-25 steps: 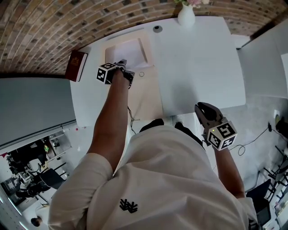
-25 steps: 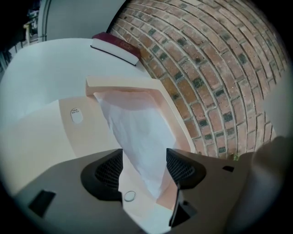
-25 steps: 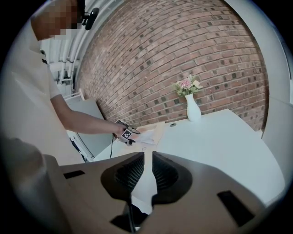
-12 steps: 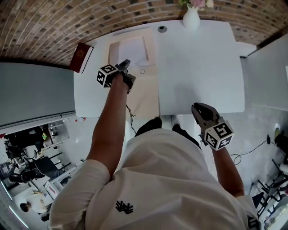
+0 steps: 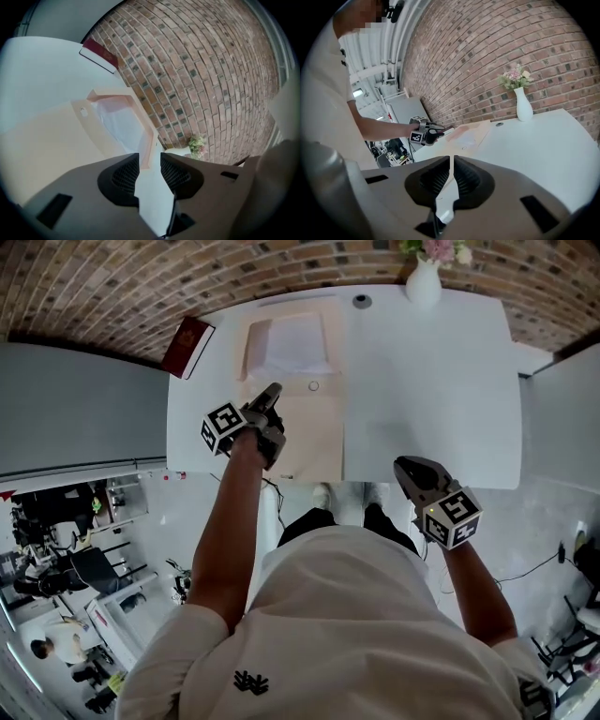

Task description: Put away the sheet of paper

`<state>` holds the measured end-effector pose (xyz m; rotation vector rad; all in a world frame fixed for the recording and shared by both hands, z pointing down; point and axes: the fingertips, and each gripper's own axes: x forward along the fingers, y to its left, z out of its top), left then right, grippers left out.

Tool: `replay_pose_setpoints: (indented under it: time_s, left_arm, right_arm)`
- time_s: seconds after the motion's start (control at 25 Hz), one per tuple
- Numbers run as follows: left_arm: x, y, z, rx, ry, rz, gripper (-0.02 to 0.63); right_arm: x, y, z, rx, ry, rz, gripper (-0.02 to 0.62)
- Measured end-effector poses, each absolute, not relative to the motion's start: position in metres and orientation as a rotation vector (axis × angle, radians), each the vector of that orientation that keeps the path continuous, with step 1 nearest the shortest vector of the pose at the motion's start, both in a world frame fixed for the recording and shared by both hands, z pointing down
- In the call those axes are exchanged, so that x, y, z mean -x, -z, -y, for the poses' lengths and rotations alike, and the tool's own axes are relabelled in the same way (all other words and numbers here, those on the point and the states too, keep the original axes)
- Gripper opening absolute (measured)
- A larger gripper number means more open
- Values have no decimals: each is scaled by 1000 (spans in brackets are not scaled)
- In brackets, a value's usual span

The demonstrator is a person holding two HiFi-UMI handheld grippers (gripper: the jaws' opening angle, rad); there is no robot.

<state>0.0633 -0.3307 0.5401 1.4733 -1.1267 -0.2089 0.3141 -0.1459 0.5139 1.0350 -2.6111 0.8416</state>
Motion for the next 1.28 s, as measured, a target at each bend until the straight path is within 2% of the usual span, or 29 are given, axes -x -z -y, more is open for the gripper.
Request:
replay_pose_setpoints:
  time_s: [0.16, 0.28, 0.76, 1.04, 1.28]
  left_arm:
    - [-41, -520, 306, -1535, 246, 1099, 56]
    - [-26, -504, 290, -1585, 269, 1062, 34]
    - [49, -434, 201, -2031, 144, 815, 25]
    - [95, -435, 132, -2235, -96, 714, 25]
    - [136, -421, 89, -2288, -69, 657, 25]
  right_arm:
    - [-285, -502, 145, -982, -787, 2628, 44]
    - [-262, -494, 146, -963, -746, 2626, 43]
    - [-135, -467, 130, -988, -587, 2544, 35]
    - [-60, -458, 94, -997, -538, 2507, 34]
    - [-9, -449, 58, -1026, -514, 2490, 34]
